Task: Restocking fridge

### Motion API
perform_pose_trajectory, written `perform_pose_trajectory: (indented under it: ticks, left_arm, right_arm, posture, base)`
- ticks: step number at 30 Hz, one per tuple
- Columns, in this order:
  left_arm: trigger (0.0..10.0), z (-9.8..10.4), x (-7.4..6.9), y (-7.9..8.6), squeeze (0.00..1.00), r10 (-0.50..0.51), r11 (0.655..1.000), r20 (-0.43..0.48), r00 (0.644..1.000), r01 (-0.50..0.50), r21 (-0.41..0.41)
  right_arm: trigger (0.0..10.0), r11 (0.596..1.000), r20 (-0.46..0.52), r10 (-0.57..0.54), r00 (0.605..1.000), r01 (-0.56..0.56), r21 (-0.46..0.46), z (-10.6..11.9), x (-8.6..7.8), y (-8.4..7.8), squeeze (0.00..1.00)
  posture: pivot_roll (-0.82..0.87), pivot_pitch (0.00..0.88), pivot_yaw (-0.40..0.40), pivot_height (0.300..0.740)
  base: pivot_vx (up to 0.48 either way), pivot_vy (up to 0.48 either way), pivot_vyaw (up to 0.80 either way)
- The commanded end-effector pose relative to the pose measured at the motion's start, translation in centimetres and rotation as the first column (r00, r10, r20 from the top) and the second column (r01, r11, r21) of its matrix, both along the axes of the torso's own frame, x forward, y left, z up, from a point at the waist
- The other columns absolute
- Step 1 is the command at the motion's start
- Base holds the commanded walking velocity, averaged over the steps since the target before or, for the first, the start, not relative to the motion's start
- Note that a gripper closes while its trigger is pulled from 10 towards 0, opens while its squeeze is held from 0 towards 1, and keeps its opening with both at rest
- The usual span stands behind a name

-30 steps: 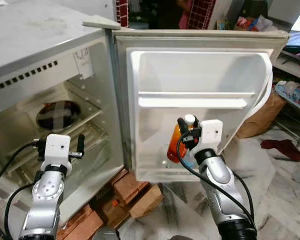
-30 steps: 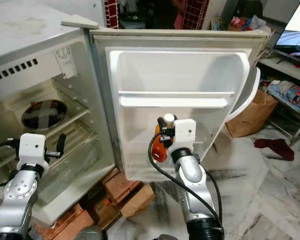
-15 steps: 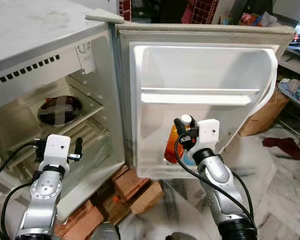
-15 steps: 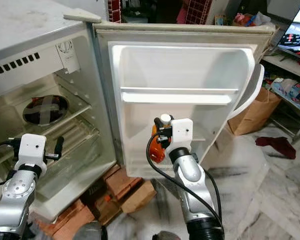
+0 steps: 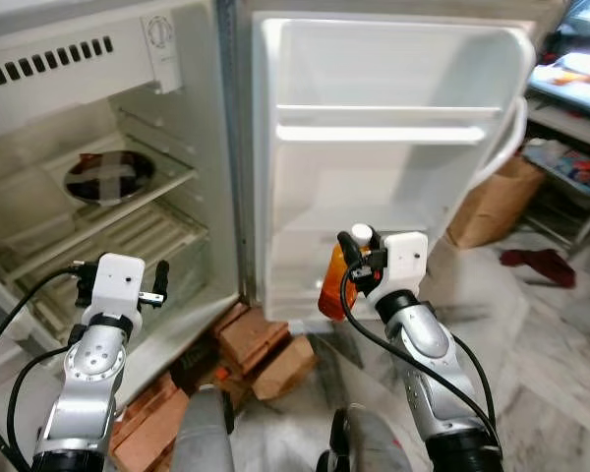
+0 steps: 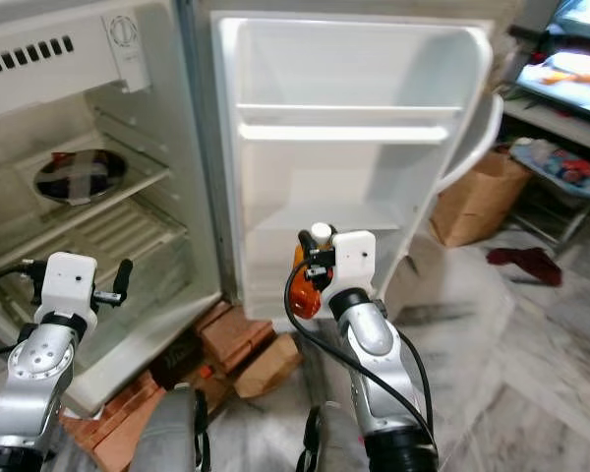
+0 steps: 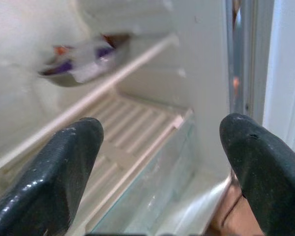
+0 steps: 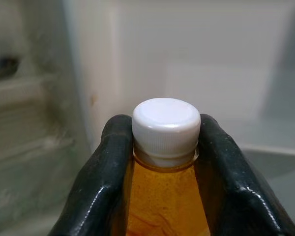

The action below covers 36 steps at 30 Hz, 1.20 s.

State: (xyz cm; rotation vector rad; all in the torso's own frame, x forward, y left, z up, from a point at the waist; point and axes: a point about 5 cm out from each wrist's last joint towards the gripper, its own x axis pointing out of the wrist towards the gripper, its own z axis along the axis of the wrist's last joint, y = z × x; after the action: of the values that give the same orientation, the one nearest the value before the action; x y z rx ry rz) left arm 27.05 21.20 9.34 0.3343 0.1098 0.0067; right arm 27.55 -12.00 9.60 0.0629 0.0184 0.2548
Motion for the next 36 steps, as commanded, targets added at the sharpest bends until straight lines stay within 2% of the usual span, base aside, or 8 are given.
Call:
perform_pose_trajectory:
  ticks: [1, 17, 36]
  left_arm:
    - [10.0, -0.95, -0.66, 0.70, 0.00, 0.027, 1.000, -0.043, 0.999, -0.028, -0.007]
    - [10.0, -0.67, -0.21, 0.91, 0.00, 0.020, 1.000, -0.027, 0.999, -0.021, -0.021]
    - [10.0, -0.74, 0.00, 0.70, 0.00, 0.024, 0.999, -0.025, 0.999, -0.025, -0.038]
  right_arm:
    - [10.0, 1.000, 0.034, 0.013, 0.999, -0.013, 0.011, 0.86, 0.35, 0.49, 0.00]
    - [10.0, 0.999, 0.031, 0.041, 0.999, -0.042, 0.022, 0.87, 0.34, 0.90, 0.00]
    - [10.0, 0.996, 0.023, 0.078, 0.997, -0.079, 0.030, 0.73, 0.29, 1.31, 0.00]
  posture:
    - [0.02, 0.025, -0.056, 0.640]
    - [0.02, 0.030, -0.053, 0.640]
    - [0.01, 0.034, -0.052, 0.640]
  base:
    - [0.000, 0.000, 0.00]
    - [0.000, 0.000, 0.00]
    - [0.337, 0.000, 0.00]
